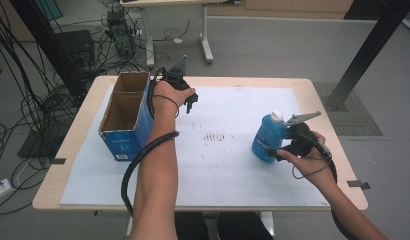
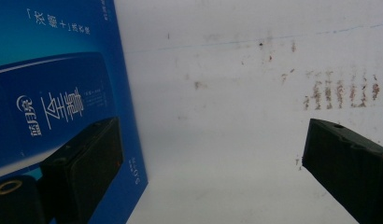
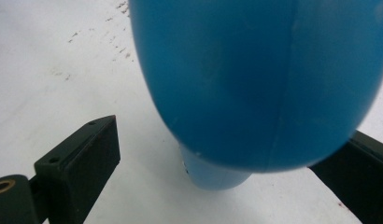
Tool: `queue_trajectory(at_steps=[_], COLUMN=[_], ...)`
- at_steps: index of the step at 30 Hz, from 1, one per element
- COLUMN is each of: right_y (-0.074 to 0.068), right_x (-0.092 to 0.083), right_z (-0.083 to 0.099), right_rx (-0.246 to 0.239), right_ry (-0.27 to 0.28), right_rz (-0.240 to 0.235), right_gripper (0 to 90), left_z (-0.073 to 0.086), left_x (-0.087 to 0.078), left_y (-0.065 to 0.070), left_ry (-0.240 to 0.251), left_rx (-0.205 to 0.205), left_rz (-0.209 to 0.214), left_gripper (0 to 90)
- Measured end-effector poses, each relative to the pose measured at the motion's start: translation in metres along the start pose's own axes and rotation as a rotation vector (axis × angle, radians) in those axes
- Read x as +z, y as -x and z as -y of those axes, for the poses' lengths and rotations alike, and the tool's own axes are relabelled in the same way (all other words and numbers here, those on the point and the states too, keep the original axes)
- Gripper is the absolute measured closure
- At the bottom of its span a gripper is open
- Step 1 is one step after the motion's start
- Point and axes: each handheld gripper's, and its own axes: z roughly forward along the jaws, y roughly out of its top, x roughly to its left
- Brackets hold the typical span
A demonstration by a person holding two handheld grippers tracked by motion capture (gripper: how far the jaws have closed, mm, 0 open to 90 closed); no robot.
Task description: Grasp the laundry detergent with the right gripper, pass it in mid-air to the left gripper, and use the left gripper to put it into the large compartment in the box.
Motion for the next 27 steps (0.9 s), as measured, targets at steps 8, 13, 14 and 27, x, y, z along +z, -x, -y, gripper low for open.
queue_trajectory(at_steps=[8,13,14,27], right_y=[0.003,0.003,0.003,-0.002], right_x=[0.007,0.010,0.010,0.016], right_z=[0.005,0.006,0.006,0.009], right_rx=[0.010,0.010,0.010,0.026], right_ry=[0.028,0.044,0.044,0.090], right_rz=[0.018,0.037,0.037,0.060], right_gripper=[3.8,3.7,3.7,3.5], left_z=[0.000,0.000,0.000,0.001], left_x=[0.004,0.005,0.005,0.006], left_y=[0.000,0.002,0.002,0.000], left_ry=[-0.004,-0.006,-0.006,-0.008], left_rx=[-0.001,0.001,0.001,0.000], left_rz=[-0.003,0.003,0.003,-0.008], left_gripper=[5.9,5.8,5.7,5.8])
